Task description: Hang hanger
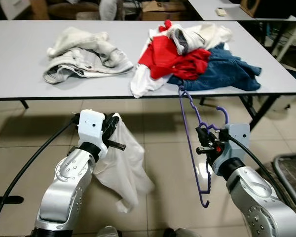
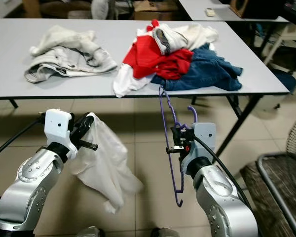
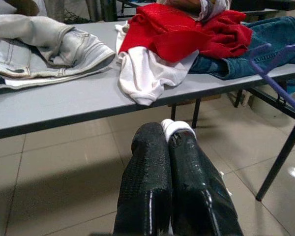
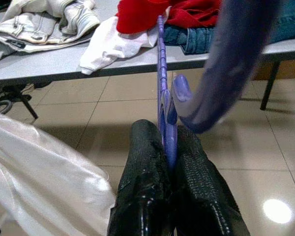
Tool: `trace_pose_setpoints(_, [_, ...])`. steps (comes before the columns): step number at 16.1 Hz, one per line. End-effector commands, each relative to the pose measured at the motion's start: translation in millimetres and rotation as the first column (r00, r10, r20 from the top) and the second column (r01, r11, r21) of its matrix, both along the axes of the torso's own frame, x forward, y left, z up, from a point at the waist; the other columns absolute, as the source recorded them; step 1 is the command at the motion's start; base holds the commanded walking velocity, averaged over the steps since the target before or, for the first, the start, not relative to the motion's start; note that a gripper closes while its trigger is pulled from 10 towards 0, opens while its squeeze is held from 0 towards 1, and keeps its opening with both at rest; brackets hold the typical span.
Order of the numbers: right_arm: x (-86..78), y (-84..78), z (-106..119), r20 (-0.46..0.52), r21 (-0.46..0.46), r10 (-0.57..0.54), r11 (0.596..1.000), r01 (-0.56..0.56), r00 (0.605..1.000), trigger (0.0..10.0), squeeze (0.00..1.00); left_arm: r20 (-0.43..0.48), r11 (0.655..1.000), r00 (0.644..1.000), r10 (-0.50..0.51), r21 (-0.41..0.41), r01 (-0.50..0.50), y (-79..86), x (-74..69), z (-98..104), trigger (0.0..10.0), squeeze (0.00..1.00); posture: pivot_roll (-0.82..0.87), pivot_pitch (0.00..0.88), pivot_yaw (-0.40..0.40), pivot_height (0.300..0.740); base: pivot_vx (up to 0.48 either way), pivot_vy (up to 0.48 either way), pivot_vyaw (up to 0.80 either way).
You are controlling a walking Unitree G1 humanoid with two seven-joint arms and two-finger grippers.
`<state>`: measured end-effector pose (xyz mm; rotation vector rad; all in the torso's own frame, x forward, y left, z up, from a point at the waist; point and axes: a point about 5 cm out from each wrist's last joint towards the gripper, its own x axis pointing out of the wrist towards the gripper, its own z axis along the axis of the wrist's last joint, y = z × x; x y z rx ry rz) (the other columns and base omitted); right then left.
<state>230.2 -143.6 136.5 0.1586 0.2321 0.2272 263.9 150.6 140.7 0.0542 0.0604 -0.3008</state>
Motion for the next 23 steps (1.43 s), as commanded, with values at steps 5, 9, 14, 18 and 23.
trace_pose_setpoints(5, [9.7,-3.1,8,0.078,-0.039,-0.015,0.999,0.018,0.997,10.0,0.0,0.03,0.999,0.999,-0.027,0.021,0.026,-1.7,3.4,6,10.0,0.0,-0.03,0.067,0.0,0.74,0.0,0.0,0.0])
trace_pose_setpoints(9, [6.7,-3.4,6,0.066,-0.011,-0.015,1.0,0.015,0.998,10.0,0.0,0.054,0.997,0.995,-0.078,-0.012,0.079,-5.8,4.4,8,10.0,0.0,-0.04,0.069,0.003,0.74,0.0,0.0,-0.67])
trace_pose_setpoints(14, [5.6,-6.8,7,0.046,0.037,-0.038,0.999,0.037,0.998,10.0,0.0,0.052,0.994,0.993,-0.107,-0.012,0.108,-8.1,4.4,7,10.0,0.0,-0.04,0.066,0.007,0.74,0.0,0.0,-0.74])
trace_pose_setpoints(18, [6.9,-5.0,11,0.09,0.048,-0.037,0.998,0.033,0.995,10.0,0.0,0.044,0.992,0.991,-0.122,-0.023,0.124,-9.0,4.0,6,10.0,0.0,-0.05,0.064,0.008,0.74,0.187,0.0,-0.68])
trace_pose_setpoints(23, [4.0,-3.6,10,0.081,0.05,-0.019,0.999,0.015,0.997,10.0,0.0,0.034,0.992,0.992,-0.12,-0.032,0.122,-8.7,3.7,4,10.0,0.0,-0.05,0.066,0.013,0.74,0.25,0.0,-0.75])
